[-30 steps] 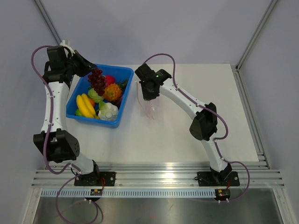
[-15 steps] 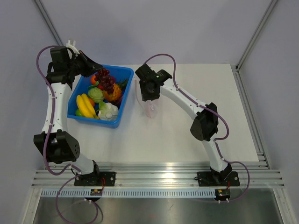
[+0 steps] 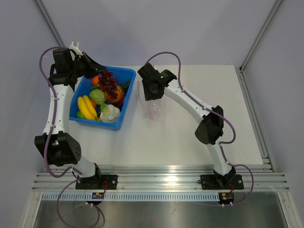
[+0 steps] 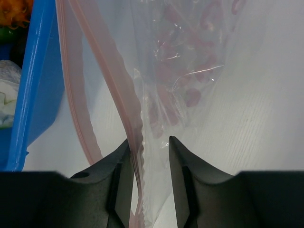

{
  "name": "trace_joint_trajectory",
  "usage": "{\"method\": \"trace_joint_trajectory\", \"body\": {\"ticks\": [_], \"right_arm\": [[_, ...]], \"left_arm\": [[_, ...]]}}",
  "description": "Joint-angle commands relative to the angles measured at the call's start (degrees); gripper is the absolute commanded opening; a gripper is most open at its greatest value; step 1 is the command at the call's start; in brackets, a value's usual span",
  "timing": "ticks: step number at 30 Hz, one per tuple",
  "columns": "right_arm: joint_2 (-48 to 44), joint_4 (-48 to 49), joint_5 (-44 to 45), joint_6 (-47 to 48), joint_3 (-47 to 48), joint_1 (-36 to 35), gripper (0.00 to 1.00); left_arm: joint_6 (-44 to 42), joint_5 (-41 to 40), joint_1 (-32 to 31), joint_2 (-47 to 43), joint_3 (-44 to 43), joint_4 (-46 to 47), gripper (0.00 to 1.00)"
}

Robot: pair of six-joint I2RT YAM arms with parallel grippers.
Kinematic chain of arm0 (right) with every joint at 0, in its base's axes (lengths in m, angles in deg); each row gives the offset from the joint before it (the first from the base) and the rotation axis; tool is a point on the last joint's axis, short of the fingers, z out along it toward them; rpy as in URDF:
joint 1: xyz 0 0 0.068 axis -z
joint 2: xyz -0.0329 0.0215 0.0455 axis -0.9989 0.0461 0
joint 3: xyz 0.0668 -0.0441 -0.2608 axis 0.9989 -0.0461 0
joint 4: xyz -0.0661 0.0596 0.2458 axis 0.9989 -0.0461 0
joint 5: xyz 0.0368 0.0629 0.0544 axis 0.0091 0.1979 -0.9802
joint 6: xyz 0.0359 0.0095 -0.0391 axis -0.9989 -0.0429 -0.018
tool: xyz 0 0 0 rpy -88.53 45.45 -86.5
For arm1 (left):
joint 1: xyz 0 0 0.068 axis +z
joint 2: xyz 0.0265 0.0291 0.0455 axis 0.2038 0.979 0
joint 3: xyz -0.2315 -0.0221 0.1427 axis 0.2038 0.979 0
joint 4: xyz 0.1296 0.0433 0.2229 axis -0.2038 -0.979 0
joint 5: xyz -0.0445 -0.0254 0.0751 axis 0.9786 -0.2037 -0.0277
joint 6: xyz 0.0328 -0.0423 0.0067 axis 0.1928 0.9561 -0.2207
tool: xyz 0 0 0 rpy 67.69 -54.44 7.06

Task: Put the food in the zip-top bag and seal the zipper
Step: Place the fake fruit in the zipper food storage bag.

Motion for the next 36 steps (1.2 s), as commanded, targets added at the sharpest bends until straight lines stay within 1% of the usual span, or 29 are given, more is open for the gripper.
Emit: {"method": "trace_joint_trajectory", "body": {"ticks": [1,3,4,5,7,13,19,24,32,36], "right_arm": [[-3.92,0.14,2.12,-0.17,3.07,-1.39,0.41],[-4.36,0.4,2.3,-0.08,3.07,-1.47,0.34],[-4.36,0.41,2.47,-0.08,3.07,-1.47,0.28],[-4.27,0.49,2.73,-0.16,3.07,-1.47,0.09],[-4.01,0.41,2.91,-0.17,3.07,-1.47,0.0],[-2.34,1.2,1.16,-0.43,4.82,-1.47,0.0],[2.23,0.58,-0.69,0.01,10.89,-1.47,0.0],[4.43,1.9,-2.71,-0.95,10.98,-1.47,0.0],[6.19,4.01,-5.79,-2.62,10.89,-1.47,0.0],[6.98,4.36,-7.11,-3.24,11.77,-1.47,0.0]], "left_arm": [[0.4,2.83,-0.56,-0.42,-0.29,3.8,0.0],[0.4,3.0,-0.65,-0.33,-0.46,3.8,0.0],[0.49,3.18,-0.57,-0.33,-0.55,3.98,0.0],[0.57,3.35,-0.74,-0.24,-0.73,4.07,0.0],[0.66,3.71,-1.0,-0.16,-0.82,4.15,0.0],[0.84,5.99,-1.53,-0.42,-1.52,4.42,0.0],[3.73,10.56,-1.53,-1.65,-2.31,7.58,0.0],[8.13,14.51,-1.71,-2.97,-3.01,11.88,0.0],[14.02,17.59,-2.41,-4.99,-4.07,16.72,0.0],[16.83,18.21,-4.42,-5.69,-3.98,20.23,0.0]]}}
